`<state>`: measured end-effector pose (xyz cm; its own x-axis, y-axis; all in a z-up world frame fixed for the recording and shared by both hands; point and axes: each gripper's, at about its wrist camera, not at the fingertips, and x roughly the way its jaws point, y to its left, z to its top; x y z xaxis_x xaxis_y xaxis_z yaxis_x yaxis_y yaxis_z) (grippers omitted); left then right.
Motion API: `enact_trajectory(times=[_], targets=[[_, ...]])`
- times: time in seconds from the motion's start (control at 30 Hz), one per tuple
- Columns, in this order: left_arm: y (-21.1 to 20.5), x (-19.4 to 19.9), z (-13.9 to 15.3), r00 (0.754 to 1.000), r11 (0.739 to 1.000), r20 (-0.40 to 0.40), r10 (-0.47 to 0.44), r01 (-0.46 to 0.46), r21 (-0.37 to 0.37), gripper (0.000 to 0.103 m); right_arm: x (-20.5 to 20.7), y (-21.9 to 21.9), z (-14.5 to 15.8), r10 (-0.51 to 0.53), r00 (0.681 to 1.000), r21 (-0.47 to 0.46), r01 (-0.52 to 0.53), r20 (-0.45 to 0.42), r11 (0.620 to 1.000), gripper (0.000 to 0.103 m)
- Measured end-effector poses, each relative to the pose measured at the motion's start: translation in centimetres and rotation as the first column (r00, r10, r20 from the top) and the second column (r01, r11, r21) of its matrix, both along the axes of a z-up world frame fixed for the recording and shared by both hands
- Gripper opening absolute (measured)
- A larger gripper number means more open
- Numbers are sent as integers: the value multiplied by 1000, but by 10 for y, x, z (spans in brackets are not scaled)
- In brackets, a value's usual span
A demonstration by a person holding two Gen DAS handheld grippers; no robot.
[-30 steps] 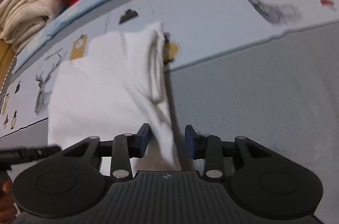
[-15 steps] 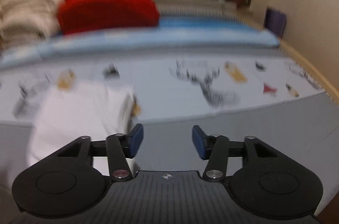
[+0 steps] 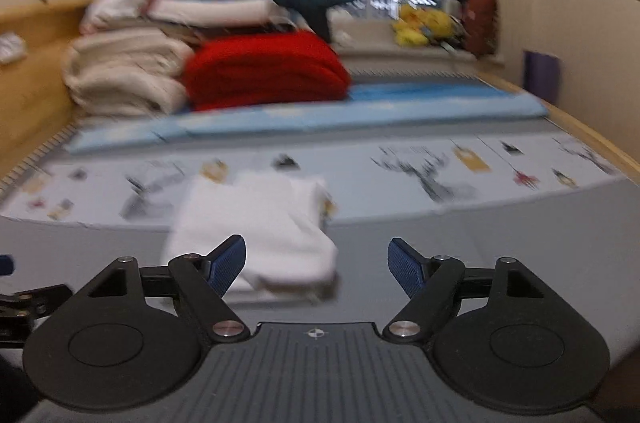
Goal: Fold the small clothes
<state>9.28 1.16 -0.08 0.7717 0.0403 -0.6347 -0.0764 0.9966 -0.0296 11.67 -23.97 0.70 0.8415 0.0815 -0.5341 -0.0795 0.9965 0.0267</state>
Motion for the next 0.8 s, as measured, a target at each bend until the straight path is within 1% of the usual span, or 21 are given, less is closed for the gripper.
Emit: enact_trajectory(times=[0.1, 0.2, 0.4, 0.47, 0.8], targets=[[6, 17, -11, 998, 999, -51, 49, -48, 21, 103, 4, 1, -2, -17, 1000, 9, 17, -10, 1000, 79], [9, 24, -14, 995, 997, -59, 79, -79, 9, 103, 7, 5, -7, -16, 999, 1, 16, -30, 1000, 79], [10, 24, -15, 996, 998, -69, 62, -63, -15, 103, 8, 18, -11, 15, 999, -43, -16, -38, 999, 79], [8, 24, -15, 996, 998, -64, 65, -66, -5, 103, 7, 20, -11, 21, 999, -41, -23, -34, 999, 79], [6, 27, -17, 996, 998, -72, 60, -61, -10, 103, 9, 21, -11, 33, 999, -43, -35, -41, 998, 79]])
